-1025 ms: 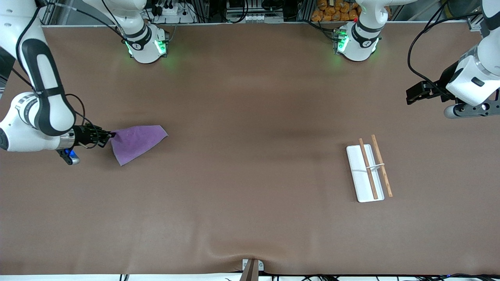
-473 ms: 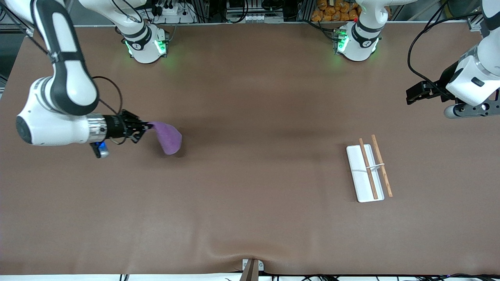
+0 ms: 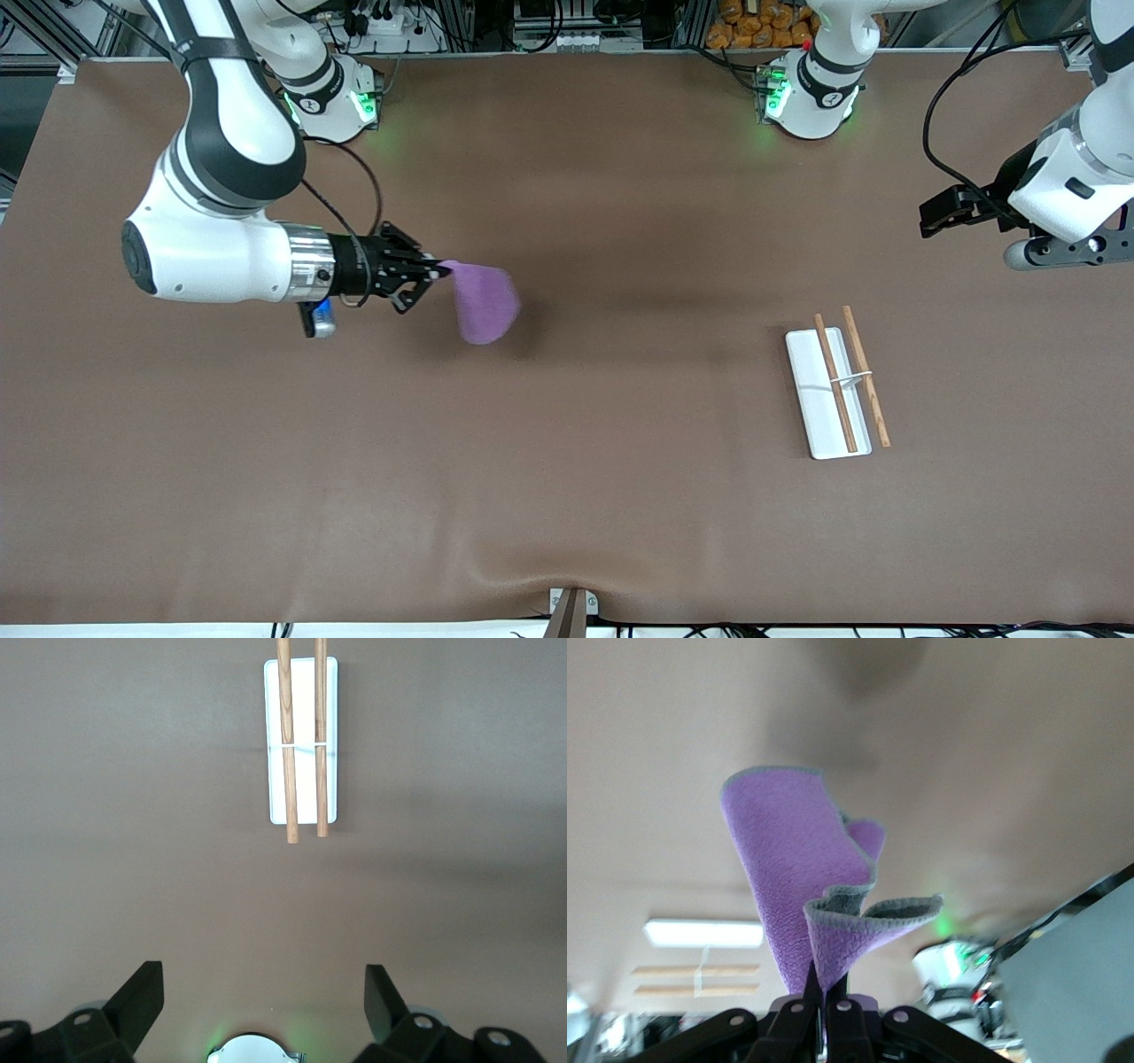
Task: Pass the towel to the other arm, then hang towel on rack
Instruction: 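Grasp the purple towel with the right gripper and lift it, then carry the towel toward the table middle while the left gripper approaches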
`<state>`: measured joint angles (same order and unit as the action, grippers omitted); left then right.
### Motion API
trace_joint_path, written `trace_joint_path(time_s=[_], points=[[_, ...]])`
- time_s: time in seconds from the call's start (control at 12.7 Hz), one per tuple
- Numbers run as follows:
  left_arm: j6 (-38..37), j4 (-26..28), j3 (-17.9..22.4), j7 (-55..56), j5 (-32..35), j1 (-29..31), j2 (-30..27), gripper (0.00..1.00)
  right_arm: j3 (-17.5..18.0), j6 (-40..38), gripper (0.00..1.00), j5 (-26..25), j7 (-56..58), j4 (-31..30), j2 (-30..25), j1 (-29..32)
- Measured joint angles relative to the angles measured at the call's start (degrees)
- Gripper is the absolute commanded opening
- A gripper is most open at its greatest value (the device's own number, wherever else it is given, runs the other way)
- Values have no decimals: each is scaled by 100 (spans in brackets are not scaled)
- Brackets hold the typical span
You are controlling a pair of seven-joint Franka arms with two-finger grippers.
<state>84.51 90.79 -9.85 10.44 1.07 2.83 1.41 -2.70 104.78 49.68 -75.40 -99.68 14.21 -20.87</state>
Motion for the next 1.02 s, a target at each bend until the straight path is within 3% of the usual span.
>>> trace_joint_path(time_s=[0.39, 0.63, 0.87, 1.02], points=[[0, 38, -5, 16, 0, -2, 24, 100, 3, 1603, 0, 835, -833, 1, 36, -928], [34, 54, -10, 85, -23, -3, 105, 100, 3, 2736, 0, 1651, -968, 25, 102, -1440], [108, 74, -12, 450, -532, -1, 295, 100, 2, 3597, 0, 2344, -971, 288, 202, -1913], [226, 80, -16, 736, -810, -3, 488, 100, 2, 4129, 0, 2533, -971, 491, 403, -2198]])
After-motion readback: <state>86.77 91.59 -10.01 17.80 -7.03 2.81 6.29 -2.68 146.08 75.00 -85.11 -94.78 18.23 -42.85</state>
